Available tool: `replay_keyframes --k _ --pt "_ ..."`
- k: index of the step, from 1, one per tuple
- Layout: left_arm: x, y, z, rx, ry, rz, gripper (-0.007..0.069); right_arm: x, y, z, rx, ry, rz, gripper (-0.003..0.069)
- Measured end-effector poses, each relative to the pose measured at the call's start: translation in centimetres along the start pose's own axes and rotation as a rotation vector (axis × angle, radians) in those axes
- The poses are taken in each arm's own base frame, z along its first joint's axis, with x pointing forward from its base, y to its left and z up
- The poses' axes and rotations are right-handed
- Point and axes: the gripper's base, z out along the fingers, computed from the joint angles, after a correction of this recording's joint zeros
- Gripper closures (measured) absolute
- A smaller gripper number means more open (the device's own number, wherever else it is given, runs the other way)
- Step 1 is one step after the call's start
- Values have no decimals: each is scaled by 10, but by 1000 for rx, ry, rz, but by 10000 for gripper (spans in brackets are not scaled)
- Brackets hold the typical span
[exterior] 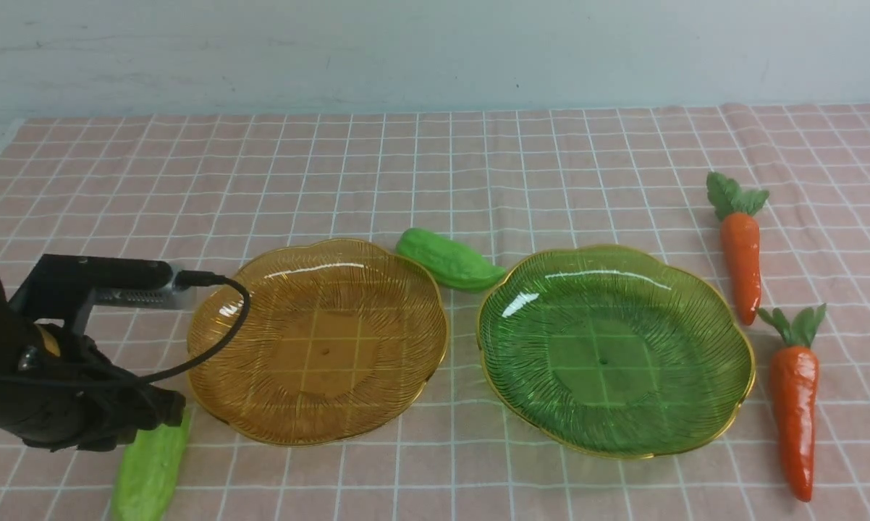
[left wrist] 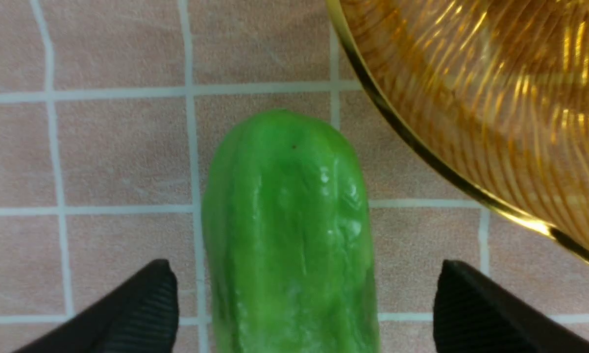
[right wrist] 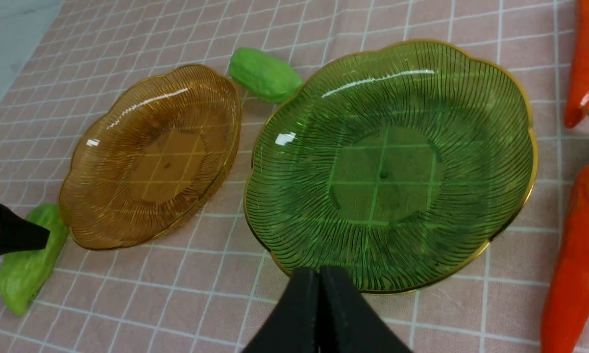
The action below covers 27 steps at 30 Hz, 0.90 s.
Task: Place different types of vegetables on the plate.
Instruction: 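Put the green cucumber next to the left plate into that plate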
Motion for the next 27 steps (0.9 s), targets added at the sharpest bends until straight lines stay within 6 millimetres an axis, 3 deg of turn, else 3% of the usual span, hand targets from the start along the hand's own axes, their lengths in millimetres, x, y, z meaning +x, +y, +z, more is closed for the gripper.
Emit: replay_keyframes --k 5,7,11,14,21,27 --pt "2 0 16 -7 58 -46 0 -3 -1 1 8 -24 -1 674" --pt "3 0 20 -11 82 -68 49 -6 -2 3 19 -17 -2 674" --pt "2 0 19 -22 118 -104 244 -21 -6 8 75 20 9 674" --pt "-2 2 10 -41 143 -97 289 -38 -13 15 152 76 11 674" --pt "-18 2 -39 -53 90 -104 291 -65 -34 41 311 224 33 674" --pt "-36 -10 -85 54 -84 -114 292 -75 -63 85 424 355 85 669"
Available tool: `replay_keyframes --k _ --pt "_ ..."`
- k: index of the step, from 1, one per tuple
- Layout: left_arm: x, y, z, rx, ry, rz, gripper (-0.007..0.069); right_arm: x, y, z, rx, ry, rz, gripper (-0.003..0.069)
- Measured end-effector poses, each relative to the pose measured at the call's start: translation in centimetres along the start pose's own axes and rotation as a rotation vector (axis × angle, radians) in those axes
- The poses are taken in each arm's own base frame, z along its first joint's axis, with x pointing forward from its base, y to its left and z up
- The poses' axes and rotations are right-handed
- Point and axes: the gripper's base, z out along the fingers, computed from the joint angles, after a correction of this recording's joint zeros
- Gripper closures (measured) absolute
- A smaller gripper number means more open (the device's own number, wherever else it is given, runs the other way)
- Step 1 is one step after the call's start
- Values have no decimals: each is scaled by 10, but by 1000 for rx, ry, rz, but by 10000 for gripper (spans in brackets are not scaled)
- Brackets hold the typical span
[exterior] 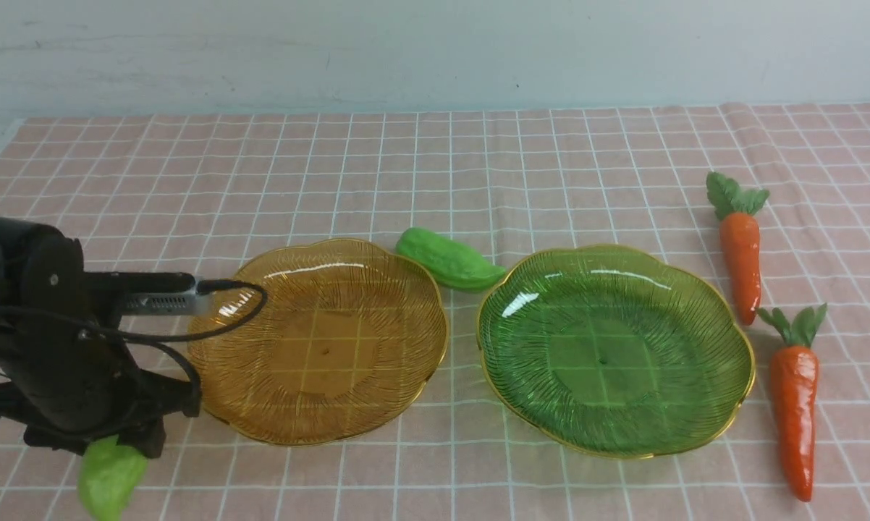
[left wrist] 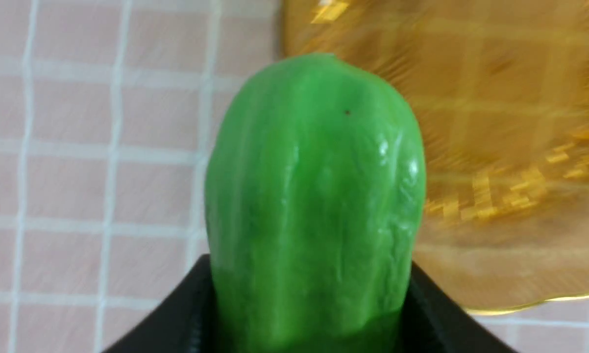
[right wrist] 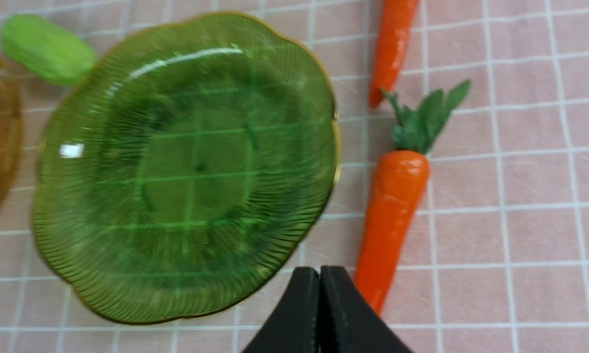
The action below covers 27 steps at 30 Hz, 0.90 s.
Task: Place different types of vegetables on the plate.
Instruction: 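Put the green cucumber next to the left plate into that plate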
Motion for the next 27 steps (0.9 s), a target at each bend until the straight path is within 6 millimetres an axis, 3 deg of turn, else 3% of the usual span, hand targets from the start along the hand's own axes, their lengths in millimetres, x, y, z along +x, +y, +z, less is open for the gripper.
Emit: replay_keyframes --k 2,7,9,10,13,19,23,27 --pt "-10 -16 -8 61 -56 51 292 -7 -3 24 29 47 5 648" --pt "-21 -44 1 118 -90 137 292 -16 -6 66 47 105 22 549" --pt "-23 -52 11 123 -78 157 292 -18 -7 83 51 127 29 491" --pt "-25 -55 16 123 -71 168 290 -19 -8 95 54 140 33 425" --pt "-27 -63 44 110 -14 186 281 -19 -10 111 61 171 42 335" --pt "-36 -67 77 91 37 157 204 -14 -14 150 78 256 67 144" --pt "-44 -70 87 88 43 133 99 -7 -17 170 89 304 73 118" --pt "-50 -72 86 89 42 105 39 -4 -18 178 95 327 72 220"
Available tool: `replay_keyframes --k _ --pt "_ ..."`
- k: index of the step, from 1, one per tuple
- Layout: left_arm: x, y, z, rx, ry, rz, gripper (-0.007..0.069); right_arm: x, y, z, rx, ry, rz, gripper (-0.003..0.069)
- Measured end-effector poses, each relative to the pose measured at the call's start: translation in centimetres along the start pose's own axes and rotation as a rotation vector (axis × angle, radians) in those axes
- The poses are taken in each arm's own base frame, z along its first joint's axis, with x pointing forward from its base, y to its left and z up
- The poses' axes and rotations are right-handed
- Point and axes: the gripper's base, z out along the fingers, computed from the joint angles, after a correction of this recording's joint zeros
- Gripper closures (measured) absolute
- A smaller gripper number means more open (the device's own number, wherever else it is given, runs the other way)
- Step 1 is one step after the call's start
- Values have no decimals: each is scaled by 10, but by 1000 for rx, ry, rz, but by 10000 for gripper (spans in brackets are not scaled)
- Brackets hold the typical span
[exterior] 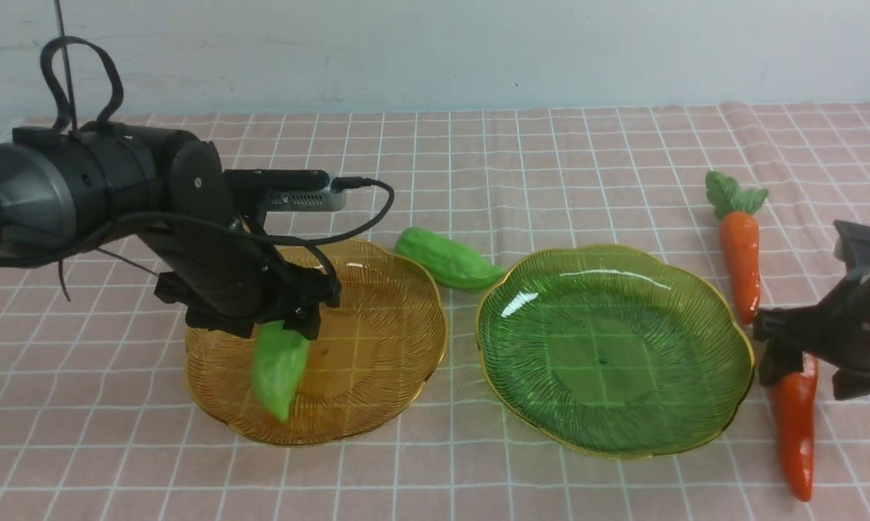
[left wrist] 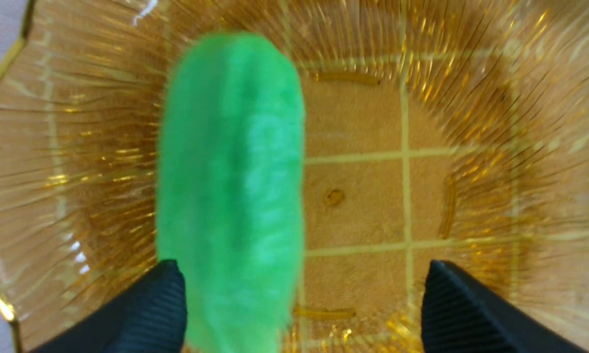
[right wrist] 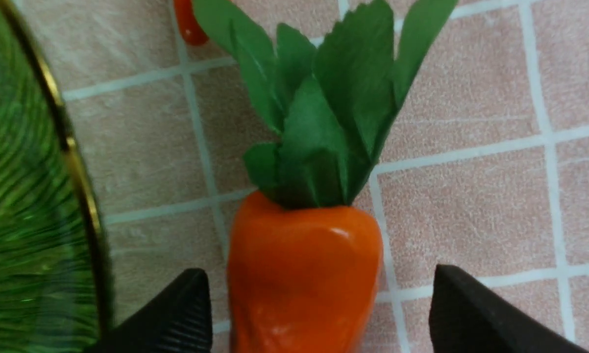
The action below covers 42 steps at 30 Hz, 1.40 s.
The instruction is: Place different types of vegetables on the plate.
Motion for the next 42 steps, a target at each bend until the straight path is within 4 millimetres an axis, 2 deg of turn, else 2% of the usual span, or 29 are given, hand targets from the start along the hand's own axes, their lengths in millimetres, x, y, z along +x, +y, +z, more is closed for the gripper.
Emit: replay_keyframes --k 1,3,7,9,11,13,14,16,18,22,25,28,31,35,37,42 --pt "-2 -1 -2 1 -2 -7 36 -1 0 -1 4 3 -5 288" --pt "-8 -3 -8 6 -15 -22 46 -4 0 -7 14 -1 -19 350" --pt "-26 -12 -26 28 -71 -25 177 -13 1 -33 28 -51 -28 332" --pt "-36 -18 -36 44 -115 -15 281 -19 4 -63 15 -126 -27 332" --pt "-49 -30 -50 71 -177 19 456 -23 7 -84 -13 -191 -19 332" --pt "-58 -43 -58 92 -220 61 553 -24 16 -111 -73 -272 -30 332" --pt "-64 -49 -64 106 -252 78 580 -23 24 -120 -109 -302 -54 332" --pt "-72 -62 -66 130 -275 102 608 -21 39 -128 -177 -328 -114 332" --pt "-80 -73 -65 152 -284 118 617 -16 58 -127 -244 -322 -189 332" --pt "-91 -92 -49 190 -229 87 594 -9 90 -110 -327 -262 -294 332" --pt "-95 -101 -31 208 -167 25 554 -7 101 -97 -343 -222 -323 332" --pt "-95 -107 -6 207 -103 -24 460 -5 110 -76 -338 -164 -345 332" --pt "-94 -111 16 196 -61 -61 319 -4 115 -59 -330 -117 -357 323" --pt "-94 -112 29 193 -49 -105 174 -3 118 -53 -323 -102 -376 216" --pt "-94 -111 37 188 -41 -120 127 -2 118 -53 -321 -103 -391 158" --pt "-94 -108 52 179 -29 -147 99 1 117 -52 -321 -71 -406 116"
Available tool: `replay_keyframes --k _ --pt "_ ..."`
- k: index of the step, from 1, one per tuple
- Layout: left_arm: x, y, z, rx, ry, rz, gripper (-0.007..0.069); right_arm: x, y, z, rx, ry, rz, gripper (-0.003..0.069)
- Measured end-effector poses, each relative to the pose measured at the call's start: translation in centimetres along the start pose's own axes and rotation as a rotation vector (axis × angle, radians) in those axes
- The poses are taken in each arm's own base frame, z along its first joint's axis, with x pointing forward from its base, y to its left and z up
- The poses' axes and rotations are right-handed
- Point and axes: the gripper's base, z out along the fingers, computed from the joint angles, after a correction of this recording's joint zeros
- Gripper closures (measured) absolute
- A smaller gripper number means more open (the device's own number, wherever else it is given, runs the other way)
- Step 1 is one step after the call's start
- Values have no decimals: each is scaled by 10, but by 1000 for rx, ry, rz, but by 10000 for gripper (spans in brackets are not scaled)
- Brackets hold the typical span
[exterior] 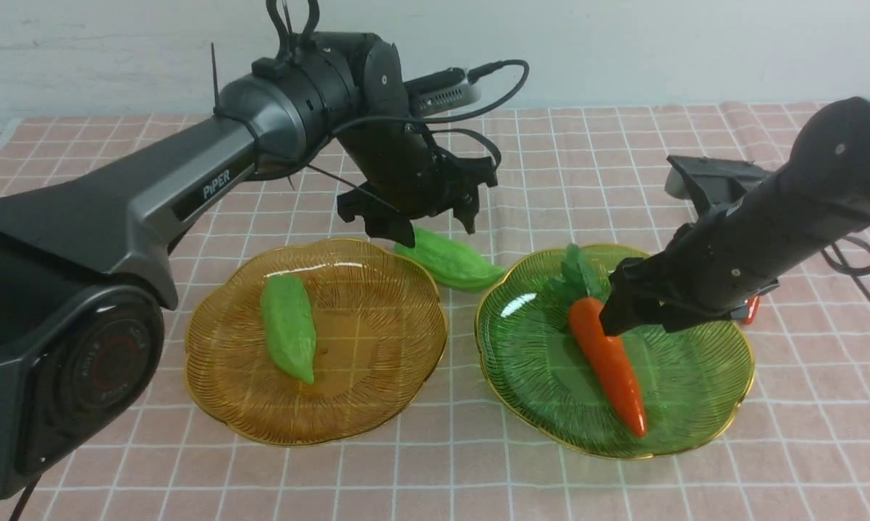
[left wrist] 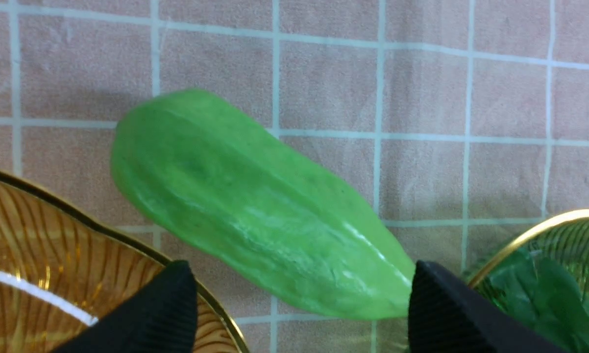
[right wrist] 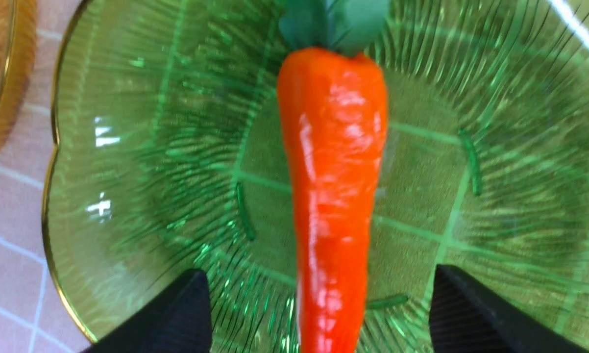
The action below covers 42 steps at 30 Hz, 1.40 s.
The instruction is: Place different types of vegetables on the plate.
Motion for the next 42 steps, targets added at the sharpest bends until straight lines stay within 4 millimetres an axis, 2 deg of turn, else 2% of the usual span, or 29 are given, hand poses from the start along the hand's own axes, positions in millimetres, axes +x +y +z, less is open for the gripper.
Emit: replay_keyframes --k 9,20,31,38,40,42 --pt "-5 11 13 -10 -6 -53 99 1 1 0 -3 10 -5 113" --pt "-7 13 30 18 -28 -77 99 1 1 0 -3 10 -30 113" --pt "-11 11 32 52 -76 -72 99 0 0 0 -1 3 -31 113" --pt "-6 16 51 45 -44 -24 99 0 0 0 -1 2 -33 113" --pt "-5 16 52 49 -40 7 106 0 0 0 -1 2 -33 113" --pt "-5 16 54 52 -39 24 153 0 0 0 -1 2 -33 113"
